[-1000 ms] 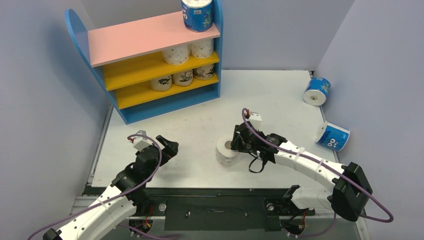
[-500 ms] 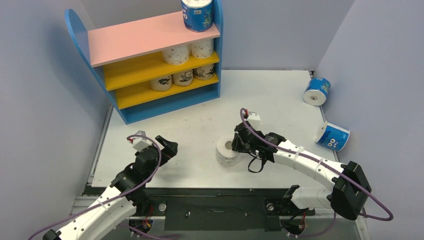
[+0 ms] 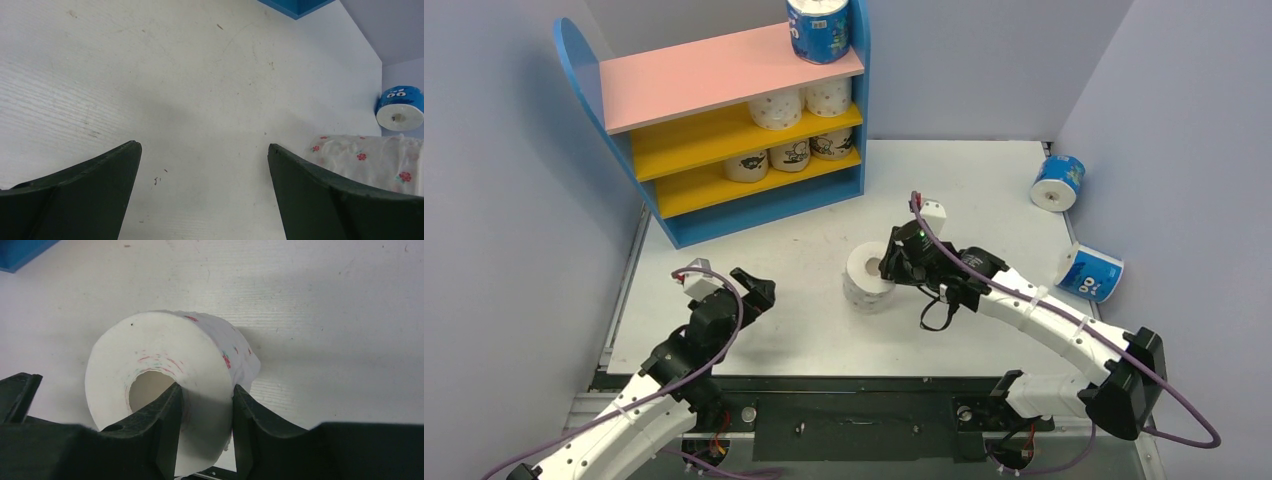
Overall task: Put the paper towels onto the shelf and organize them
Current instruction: Pick up the paper towel from the center of the board.
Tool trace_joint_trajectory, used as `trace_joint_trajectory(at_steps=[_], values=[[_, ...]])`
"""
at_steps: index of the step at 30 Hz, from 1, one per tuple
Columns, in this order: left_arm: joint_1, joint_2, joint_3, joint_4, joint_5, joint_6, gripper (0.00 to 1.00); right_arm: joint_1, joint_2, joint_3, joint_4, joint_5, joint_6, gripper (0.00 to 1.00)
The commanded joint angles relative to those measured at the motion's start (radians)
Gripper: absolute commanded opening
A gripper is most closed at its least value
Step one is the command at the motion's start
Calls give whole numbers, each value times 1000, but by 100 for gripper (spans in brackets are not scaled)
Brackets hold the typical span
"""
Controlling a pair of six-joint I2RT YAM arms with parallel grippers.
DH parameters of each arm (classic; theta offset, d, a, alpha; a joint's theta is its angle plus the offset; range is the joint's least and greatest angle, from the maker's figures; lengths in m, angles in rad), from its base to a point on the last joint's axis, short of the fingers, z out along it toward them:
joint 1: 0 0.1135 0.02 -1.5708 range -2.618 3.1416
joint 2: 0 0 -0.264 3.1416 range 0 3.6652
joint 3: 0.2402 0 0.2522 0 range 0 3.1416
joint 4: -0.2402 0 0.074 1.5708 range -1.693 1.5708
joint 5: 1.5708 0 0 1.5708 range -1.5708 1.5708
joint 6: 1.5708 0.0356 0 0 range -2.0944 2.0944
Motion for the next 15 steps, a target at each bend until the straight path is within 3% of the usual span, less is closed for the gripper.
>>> trace_joint_trajectory(at_steps=[1, 15], values=[[4, -17, 92, 5, -63, 52, 98, 1, -33, 175, -3, 42, -6, 11], [4, 47, 279, 62, -110, 168, 98, -31, 236, 639, -51, -26, -39, 3]])
